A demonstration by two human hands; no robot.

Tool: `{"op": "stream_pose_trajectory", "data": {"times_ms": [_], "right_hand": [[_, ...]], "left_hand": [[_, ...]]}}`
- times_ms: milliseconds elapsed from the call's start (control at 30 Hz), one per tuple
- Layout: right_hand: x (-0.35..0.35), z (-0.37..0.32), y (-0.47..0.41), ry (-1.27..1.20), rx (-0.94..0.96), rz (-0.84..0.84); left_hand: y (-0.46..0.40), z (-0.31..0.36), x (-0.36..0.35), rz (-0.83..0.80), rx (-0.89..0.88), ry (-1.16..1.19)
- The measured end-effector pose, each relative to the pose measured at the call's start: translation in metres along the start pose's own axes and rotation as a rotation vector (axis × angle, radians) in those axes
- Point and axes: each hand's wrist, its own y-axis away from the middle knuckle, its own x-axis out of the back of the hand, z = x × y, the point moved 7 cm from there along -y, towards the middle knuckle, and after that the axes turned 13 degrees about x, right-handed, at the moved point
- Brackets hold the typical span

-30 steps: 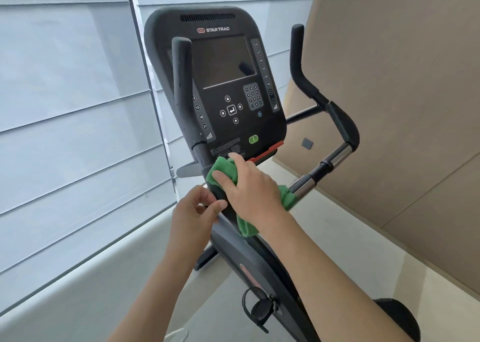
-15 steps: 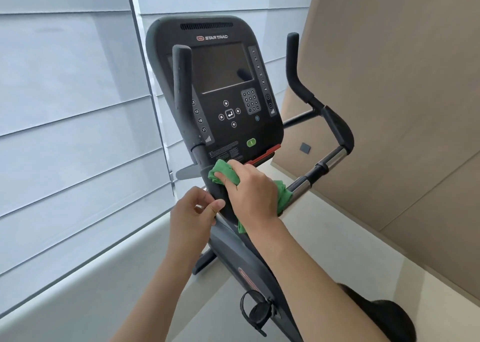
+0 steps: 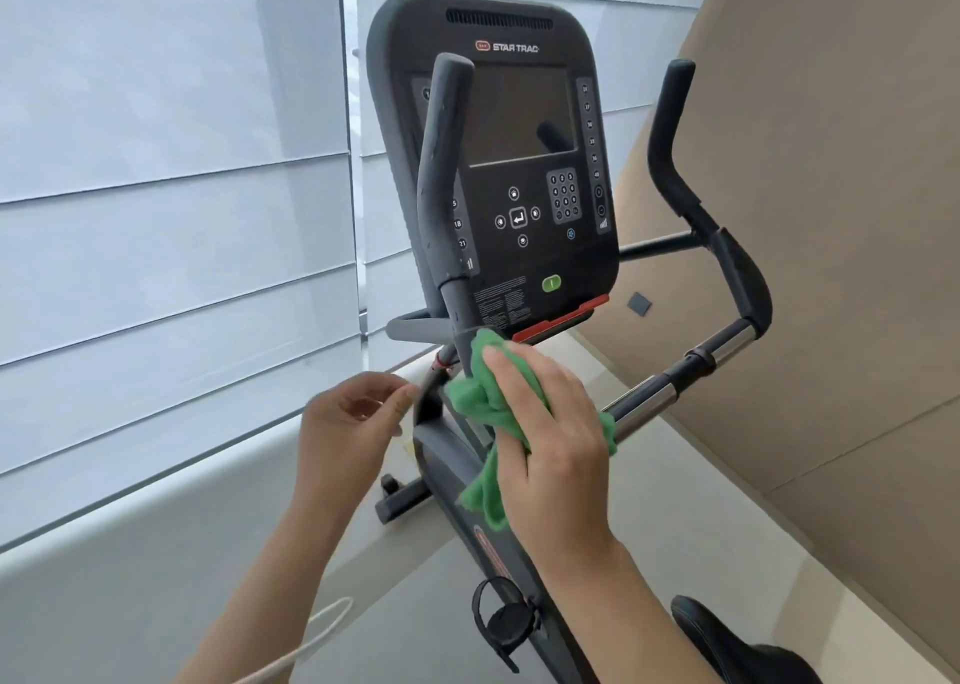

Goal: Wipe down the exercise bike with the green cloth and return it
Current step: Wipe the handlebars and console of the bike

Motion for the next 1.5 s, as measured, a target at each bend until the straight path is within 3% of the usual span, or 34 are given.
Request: {"op": "stream_pose_trajectory", "data": {"times_ms": [67,200,433,567,733,833,1100,1200,1267,1333,1400,1500], "right_hand": [[-0.019,-0.002,-0.029,0.096,0.012,-0.076],[-0.069,-0.001,-0.036,0.404,-0.014,-0.509],[-0.044,0.001,0.019,0.368,0.270,-0.390],[-0.019,0.021,0.066,0.321,0.453,-0.354],[-0.009,0.037,0.089,0.309,0.482,-0.416],[0.009,0.040,0.097,0.276,0.382,-0.387],[0.056,0.042,0.027,-0.005,-0.054,-0.085],[0.014,0.053,-0.004,-0.123,-0.332,-0.276],[-0.022,0.052,-0.007,0.036,-0.396,-0.470],[-0.034,0.055,-0.013,0.174,-0.376,-0.480],[-0.036,0.070,-0.022,0.078,-0.422,-0.429],[-0.040,0.098,-0.030,-0.253,-0.611,-0.500]], "left_hand": [[-0.006,0.010,0.014,0.050,-0.026,0.013],[-0.008,0.029,0.027,0.100,-0.068,0.064],[0.009,0.048,0.002,-0.060,-0.152,0.068],[0.016,0.059,-0.021,-0.174,-0.264,-0.045],[0.030,0.064,-0.051,-0.348,-0.409,-0.234],[0.037,0.058,-0.066,-0.388,-0.410,-0.288],[0.042,0.046,-0.077,-0.222,-0.357,-0.283],[0.043,0.046,-0.076,-0.148,-0.311,-0.262],[0.042,0.043,-0.075,-0.102,-0.277,-0.262],[0.040,0.037,-0.073,-0.081,-0.209,-0.262],[0.040,0.032,-0.072,-0.077,-0.142,-0.258],[0.042,0.030,-0.073,-0.073,-0.106,-0.254]]}}
